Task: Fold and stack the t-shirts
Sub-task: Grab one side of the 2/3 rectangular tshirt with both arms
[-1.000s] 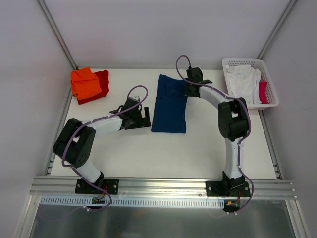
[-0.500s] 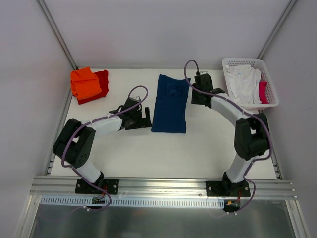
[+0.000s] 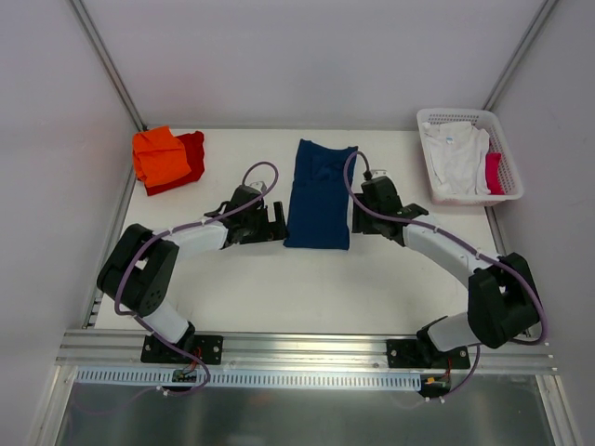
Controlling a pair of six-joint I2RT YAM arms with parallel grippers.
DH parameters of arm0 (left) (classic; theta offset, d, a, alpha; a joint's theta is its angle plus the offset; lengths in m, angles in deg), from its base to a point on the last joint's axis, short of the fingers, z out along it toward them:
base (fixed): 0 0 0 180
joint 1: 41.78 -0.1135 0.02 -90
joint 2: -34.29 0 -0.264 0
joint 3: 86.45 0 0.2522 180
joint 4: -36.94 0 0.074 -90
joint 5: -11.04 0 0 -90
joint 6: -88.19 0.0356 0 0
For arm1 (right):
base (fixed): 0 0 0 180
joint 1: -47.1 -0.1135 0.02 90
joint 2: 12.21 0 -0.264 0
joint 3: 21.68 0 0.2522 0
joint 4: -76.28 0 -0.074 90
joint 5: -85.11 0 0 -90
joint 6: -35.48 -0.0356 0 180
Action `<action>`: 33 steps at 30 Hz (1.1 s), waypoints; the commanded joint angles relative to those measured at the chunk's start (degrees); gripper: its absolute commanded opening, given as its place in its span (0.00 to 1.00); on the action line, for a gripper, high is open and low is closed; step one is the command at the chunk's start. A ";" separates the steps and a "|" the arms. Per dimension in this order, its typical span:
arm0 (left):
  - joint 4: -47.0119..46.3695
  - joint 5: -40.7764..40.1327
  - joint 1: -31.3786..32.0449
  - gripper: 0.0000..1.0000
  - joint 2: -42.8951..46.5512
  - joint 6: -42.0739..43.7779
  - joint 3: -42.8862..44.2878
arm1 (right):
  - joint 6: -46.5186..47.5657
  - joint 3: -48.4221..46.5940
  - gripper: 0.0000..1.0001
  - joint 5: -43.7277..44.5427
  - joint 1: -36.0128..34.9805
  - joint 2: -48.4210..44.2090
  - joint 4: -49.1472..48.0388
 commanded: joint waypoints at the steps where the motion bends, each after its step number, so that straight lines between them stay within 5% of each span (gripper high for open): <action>1: -0.75 2.70 -0.45 0.99 0.27 -1.47 -2.68 | -2.88 2.02 0.52 -0.17 -2.09 -2.80 -1.25; 18: -8.92 8.94 -0.45 0.99 -2.10 -5.25 -6.38 | -9.20 10.28 0.54 -0.34 -8.96 -1.57 -8.27; 33: -12.96 9.47 -0.45 0.99 -2.63 -5.95 -9.19 | -14.39 21.89 0.54 -10.00 -3.78 -3.51 -26.29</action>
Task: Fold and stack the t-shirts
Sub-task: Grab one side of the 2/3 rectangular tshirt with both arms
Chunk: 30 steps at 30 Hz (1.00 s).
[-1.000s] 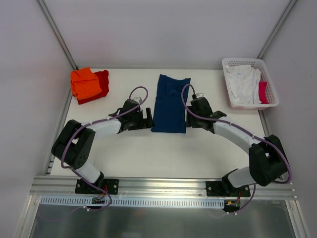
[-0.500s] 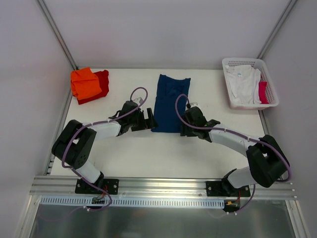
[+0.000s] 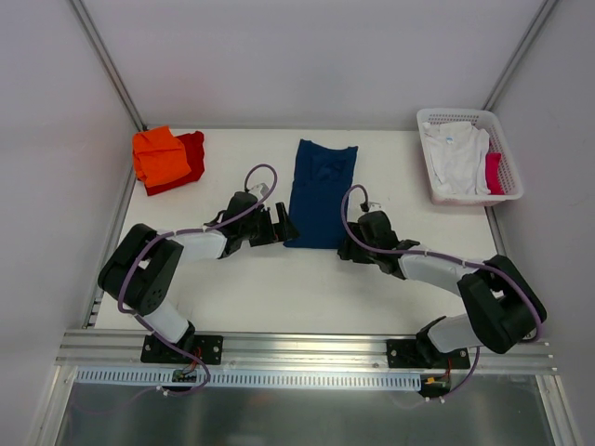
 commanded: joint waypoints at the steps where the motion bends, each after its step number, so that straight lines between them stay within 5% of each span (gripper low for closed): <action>1: 3.89 0.44 -0.45 0.99 -2.21 -0.18 -2.57 | -1.50 1.96 0.54 -3.65 2.74 -2.59 -6.10; 11: 2.22 0.27 -0.54 0.99 -3.27 -0.71 -3.45 | -0.44 3.19 0.53 -7.43 5.73 -0.75 -9.26; 30: -1.91 2.02 -0.28 0.79 -6.70 -3.08 -5.82 | -0.44 1.79 0.48 -10.68 8.37 6.64 -14.01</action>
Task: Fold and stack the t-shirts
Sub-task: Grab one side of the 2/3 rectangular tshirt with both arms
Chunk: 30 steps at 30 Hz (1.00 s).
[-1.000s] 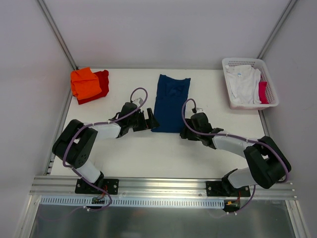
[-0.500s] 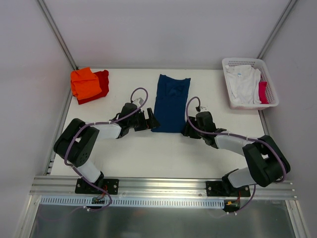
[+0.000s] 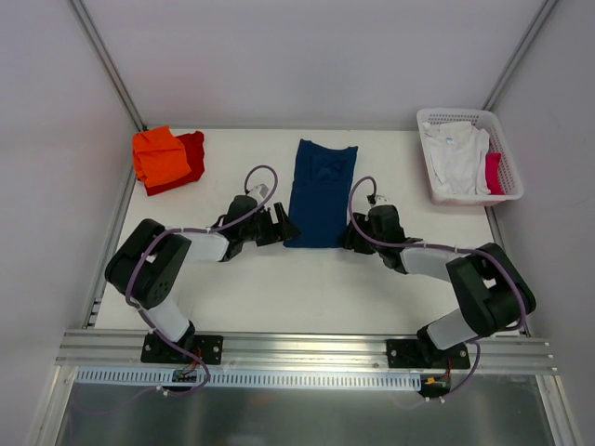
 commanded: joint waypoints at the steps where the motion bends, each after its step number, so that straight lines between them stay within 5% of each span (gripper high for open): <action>1: 7.31 0.62 -0.28 0.75 -3.96 -0.35 -3.52 | 0.02 -0.44 0.48 -0.92 0.48 2.18 0.81; 5: 6.43 0.89 -0.28 0.63 -4.58 -0.62 -4.14 | -0.24 -0.44 0.43 -1.27 0.66 2.80 0.28; 9: 6.17 1.07 -0.19 0.38 -5.28 -0.79 -4.05 | -0.42 -0.27 0.32 -1.53 0.83 2.88 0.10; 15: 5.90 1.42 0.07 0.20 -5.81 -0.88 -3.70 | -0.59 0.08 0.12 -1.80 0.92 2.97 -0.16; 22: 5.99 1.59 0.34 0.00 -5.46 -0.88 -3.96 | -1.65 1.75 0.00 -2.50 0.92 2.01 -1.13; 30: 6.25 1.24 2.09 0.00 -2.48 -1.23 -5.63 | -2.27 4.83 0.00 -2.15 0.40 -3.87 -0.87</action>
